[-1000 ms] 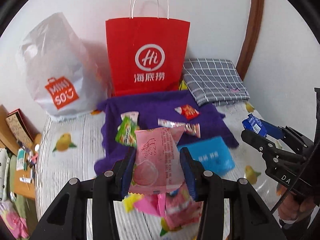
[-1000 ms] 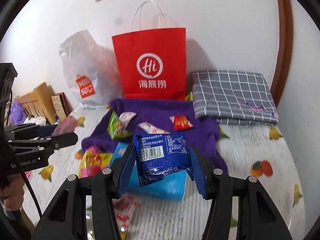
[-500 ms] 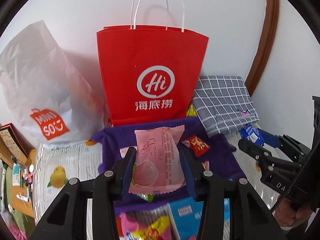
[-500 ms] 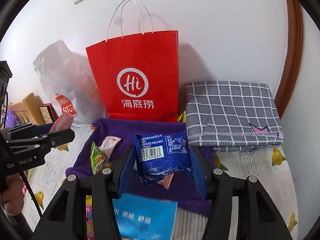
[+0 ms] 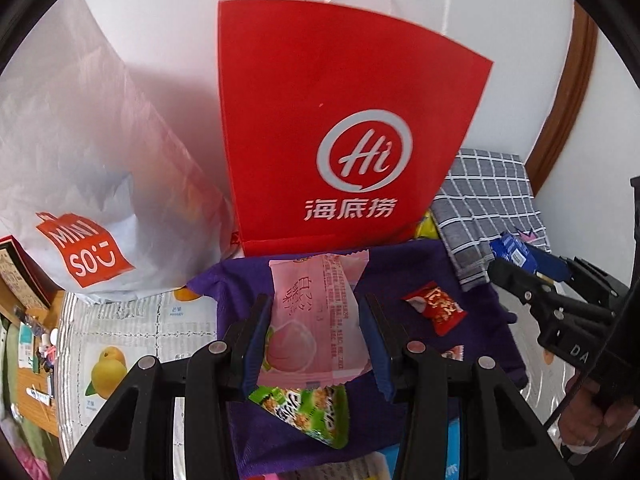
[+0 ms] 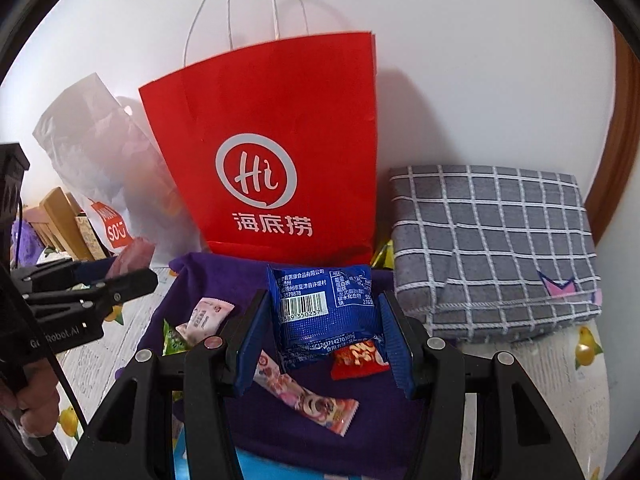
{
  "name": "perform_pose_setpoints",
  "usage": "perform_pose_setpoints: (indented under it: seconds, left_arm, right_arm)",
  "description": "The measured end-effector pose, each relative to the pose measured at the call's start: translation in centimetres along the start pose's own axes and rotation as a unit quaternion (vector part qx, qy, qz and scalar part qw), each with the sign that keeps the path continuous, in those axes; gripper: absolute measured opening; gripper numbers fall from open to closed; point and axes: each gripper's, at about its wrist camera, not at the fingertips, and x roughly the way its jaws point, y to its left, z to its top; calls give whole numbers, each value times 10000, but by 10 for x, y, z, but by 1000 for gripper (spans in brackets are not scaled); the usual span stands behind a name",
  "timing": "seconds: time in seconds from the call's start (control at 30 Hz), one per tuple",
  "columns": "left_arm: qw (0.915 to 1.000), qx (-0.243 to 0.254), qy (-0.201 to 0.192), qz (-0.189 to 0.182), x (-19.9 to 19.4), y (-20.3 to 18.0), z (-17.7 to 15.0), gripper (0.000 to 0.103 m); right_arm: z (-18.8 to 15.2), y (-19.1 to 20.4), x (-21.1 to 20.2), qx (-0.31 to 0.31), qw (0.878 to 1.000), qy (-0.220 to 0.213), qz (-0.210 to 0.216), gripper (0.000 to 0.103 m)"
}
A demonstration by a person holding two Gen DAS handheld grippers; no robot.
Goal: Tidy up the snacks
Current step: 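Lift both held packets and carry them over the purple towel, then open the right tool to drop the blue packet while the left tool drops the pink packet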
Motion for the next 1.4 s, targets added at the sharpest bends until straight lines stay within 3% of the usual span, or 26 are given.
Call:
perform_pose_setpoints:
  seconds: [0.53, 1.4]
  left_arm:
    - [9995, -90, 262, -168, 28, 9, -5, 43]
    - [9973, -94, 725, -113, 64, 0, -15, 43]
  right_arm:
    - [3, -6, 46, -3, 9998, 192, 85, 54]
    - [-21, -4, 90, -561, 9927, 1066, -61, 55]
